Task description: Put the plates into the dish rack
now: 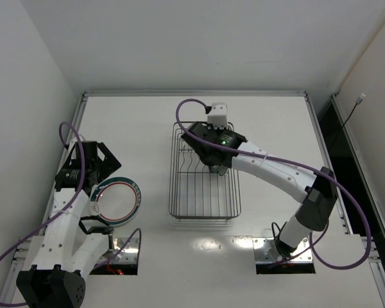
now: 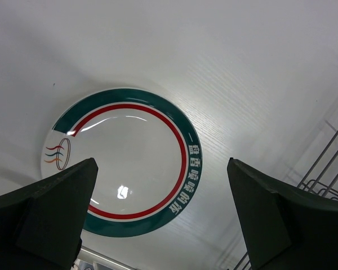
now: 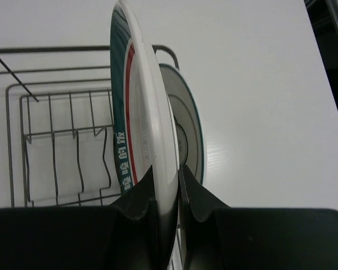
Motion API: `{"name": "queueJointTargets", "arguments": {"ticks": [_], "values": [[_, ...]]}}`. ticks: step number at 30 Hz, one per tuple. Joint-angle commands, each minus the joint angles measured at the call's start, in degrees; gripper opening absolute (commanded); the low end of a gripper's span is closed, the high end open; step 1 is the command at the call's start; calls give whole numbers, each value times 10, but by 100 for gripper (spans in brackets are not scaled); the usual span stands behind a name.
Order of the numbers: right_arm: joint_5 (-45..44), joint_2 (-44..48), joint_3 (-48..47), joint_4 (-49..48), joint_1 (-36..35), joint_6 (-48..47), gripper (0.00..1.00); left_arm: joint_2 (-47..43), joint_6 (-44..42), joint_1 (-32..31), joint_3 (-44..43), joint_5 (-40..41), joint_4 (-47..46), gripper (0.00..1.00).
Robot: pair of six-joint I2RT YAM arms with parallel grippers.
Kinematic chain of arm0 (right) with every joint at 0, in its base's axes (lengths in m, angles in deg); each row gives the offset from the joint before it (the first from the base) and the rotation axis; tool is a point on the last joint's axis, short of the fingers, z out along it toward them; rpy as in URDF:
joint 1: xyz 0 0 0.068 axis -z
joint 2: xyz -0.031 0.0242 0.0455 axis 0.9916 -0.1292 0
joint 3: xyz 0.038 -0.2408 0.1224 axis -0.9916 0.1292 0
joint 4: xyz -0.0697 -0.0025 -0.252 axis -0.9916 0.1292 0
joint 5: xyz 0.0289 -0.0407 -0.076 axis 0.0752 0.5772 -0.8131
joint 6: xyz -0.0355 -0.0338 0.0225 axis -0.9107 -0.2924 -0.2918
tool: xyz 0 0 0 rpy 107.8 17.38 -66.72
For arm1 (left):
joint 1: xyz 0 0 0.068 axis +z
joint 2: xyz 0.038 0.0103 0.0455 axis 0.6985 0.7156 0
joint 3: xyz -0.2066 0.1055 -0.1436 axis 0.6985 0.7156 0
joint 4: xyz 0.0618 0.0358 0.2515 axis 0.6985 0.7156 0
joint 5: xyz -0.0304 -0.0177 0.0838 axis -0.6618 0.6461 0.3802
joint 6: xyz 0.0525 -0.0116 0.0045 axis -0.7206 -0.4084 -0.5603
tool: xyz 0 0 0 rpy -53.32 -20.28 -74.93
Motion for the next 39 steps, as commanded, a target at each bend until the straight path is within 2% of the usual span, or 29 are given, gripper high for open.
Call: {"name": "queueJointTargets", "arguments": {"ticks": [1,12,16,19,20,22,23,24,26,28,33,35,36,37,39], "values": [[18,-18,28,-67,2,-22,0,-9,-8,4,3,-3,-10,100],[69,-97,15,-57,9,-17,0,-9,-2,15,3,-15,-10,100],[125,-92,20,-70,34,-17,6,-9,5,20,8,-31,-5,100],[131,-57,26,-61,51,-10,20,-9,23,32,32,-90,-5,100],[131,-36,26,-54,56,-10,35,-9,29,32,40,-124,-11,100],[131,-14,26,-46,56,-19,48,-9,50,38,67,-146,-18,100],[126,8,26,-40,56,-19,60,-9,59,38,76,-162,-18,100],[126,21,26,-40,56,-19,65,-15,66,38,83,-170,-23,100],[131,44,26,-40,56,-25,71,-23,90,38,104,-182,-23,100],[131,77,26,-34,49,-32,73,-29,108,43,111,-195,-18,100],[186,136,61,-66,31,-32,73,-15,119,43,165,-263,-54,100],[192,158,84,-77,25,-27,72,0,114,43,188,-253,-78,87],[192,164,91,-85,18,-27,69,7,114,43,194,-234,-95,68],[197,169,98,-85,12,-27,67,14,106,43,194,-226,-105,62],[197,183,103,-98,0,-27,64,38,112,43,208,-226,-133,57]]}}
